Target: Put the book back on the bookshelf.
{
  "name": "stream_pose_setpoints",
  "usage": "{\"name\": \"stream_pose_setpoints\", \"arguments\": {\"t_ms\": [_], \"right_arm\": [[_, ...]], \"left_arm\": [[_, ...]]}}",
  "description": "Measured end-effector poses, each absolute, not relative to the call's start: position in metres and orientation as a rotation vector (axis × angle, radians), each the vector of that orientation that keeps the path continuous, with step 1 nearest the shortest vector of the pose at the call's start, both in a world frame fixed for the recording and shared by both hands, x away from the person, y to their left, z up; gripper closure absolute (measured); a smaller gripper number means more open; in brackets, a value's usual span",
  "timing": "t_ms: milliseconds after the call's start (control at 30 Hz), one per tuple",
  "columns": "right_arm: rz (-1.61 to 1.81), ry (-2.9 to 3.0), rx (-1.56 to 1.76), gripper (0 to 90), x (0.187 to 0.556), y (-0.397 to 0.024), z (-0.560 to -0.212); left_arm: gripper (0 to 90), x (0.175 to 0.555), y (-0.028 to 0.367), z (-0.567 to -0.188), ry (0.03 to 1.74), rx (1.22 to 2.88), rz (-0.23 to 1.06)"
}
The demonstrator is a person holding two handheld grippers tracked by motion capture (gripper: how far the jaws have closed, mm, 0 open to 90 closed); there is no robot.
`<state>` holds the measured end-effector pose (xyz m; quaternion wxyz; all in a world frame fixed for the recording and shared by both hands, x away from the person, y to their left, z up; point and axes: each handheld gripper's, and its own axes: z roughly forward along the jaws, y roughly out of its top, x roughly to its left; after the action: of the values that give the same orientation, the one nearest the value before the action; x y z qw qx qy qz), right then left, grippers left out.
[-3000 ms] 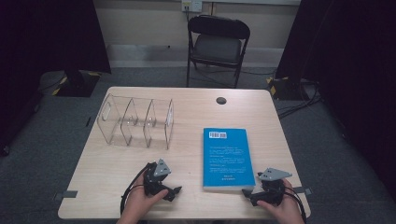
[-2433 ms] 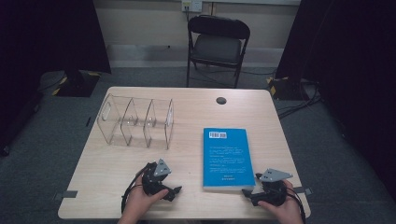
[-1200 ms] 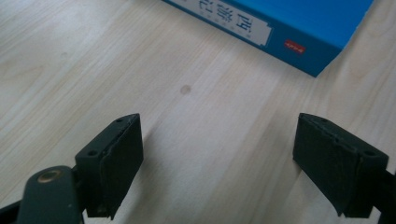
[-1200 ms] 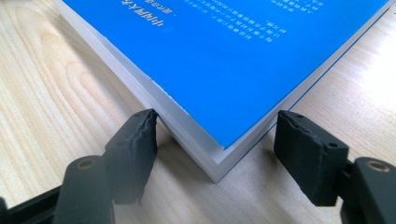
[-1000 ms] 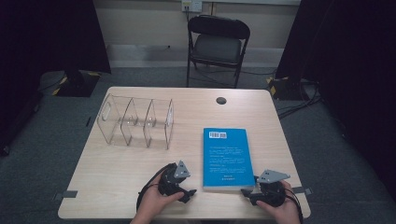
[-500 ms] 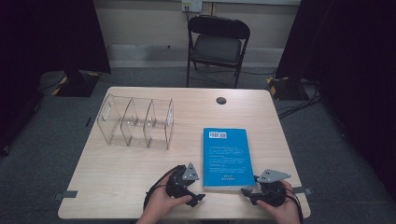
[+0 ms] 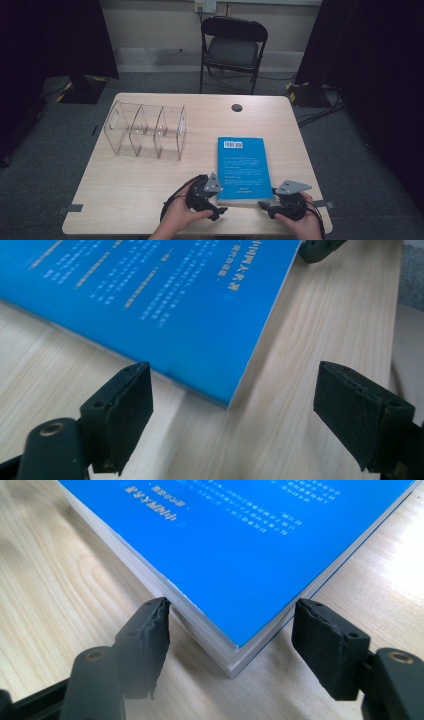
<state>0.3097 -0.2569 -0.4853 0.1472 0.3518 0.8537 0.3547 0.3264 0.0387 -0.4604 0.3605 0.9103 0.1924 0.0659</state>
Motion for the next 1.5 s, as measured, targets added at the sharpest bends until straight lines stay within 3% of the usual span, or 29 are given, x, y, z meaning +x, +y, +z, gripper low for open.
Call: {"name": "stream_pose_setpoints", "arguments": {"t_ms": [833, 1333, 1500], "right_arm": [[1.087, 2.425, 1.026, 32.9, 0.313, -0.257, -0.475], [1.105, 2.412, 1.020, 33.0, 0.313, -0.256, -0.471], [1.108, 2.409, 1.024, 33.0, 0.313, -0.256, -0.471]], "left_arm": [[15.1, 0.343, -0.016, -0.467, 0.387, 2.347, 0.241], [3.0, 0.348, -0.050, -0.474, 0.351, 2.391, 0.347], [8.9, 0.350, -0.051, -0.473, 0.350, 2.394, 0.379]]}}
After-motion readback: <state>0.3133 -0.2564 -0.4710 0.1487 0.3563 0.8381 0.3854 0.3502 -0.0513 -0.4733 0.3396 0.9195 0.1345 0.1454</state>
